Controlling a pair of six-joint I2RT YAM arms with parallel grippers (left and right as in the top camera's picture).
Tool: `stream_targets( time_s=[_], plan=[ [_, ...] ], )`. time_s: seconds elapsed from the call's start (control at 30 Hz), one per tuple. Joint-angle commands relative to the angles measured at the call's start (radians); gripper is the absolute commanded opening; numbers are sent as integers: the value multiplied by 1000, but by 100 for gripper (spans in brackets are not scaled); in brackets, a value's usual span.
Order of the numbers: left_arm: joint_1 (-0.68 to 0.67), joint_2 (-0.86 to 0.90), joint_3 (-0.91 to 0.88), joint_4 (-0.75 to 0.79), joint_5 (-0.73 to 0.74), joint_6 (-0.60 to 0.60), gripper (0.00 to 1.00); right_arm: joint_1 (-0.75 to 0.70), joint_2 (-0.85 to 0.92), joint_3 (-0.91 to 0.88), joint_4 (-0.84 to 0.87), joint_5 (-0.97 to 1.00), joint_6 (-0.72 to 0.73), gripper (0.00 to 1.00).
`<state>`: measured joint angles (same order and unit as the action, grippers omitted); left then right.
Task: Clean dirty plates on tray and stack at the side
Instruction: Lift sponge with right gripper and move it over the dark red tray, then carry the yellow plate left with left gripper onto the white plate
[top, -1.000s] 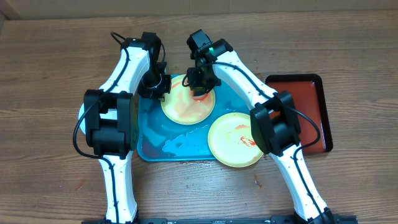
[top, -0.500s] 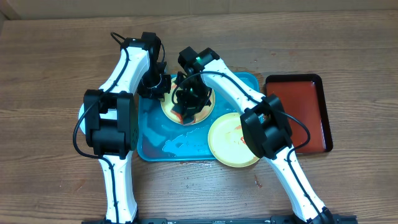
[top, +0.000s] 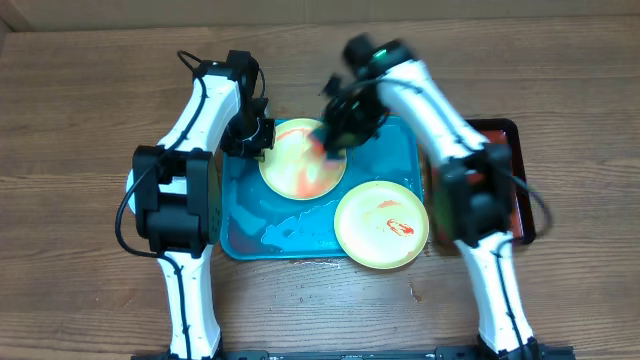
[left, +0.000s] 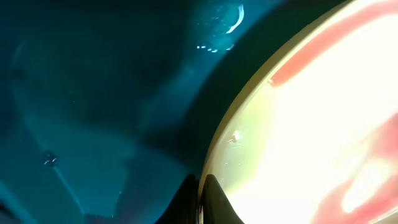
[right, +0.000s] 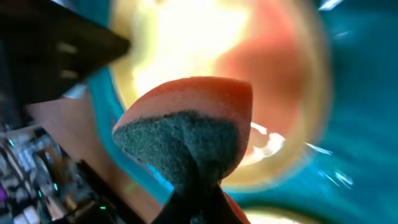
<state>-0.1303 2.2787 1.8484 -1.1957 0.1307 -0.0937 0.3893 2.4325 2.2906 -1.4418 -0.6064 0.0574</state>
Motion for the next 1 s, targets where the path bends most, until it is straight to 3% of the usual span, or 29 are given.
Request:
stream_targets(
  time_s=[0.0,0.3,0.63,0.97],
  plan=[
    [-1,-143,0,-2,-8,39,4,-84,-169,14,-23,-19,-13,4],
    [-15,-301,0,-64,-137,19,4,-265,-239,14,-137,141,-13,4],
    [-63,-369,0,-177,-575,-209,4,-345,-239,14,-168,225,-13,4],
    [-211,-369,0,-319,-950,-459,4,-347,-239,14,-169,251,-13,4]
  ],
)
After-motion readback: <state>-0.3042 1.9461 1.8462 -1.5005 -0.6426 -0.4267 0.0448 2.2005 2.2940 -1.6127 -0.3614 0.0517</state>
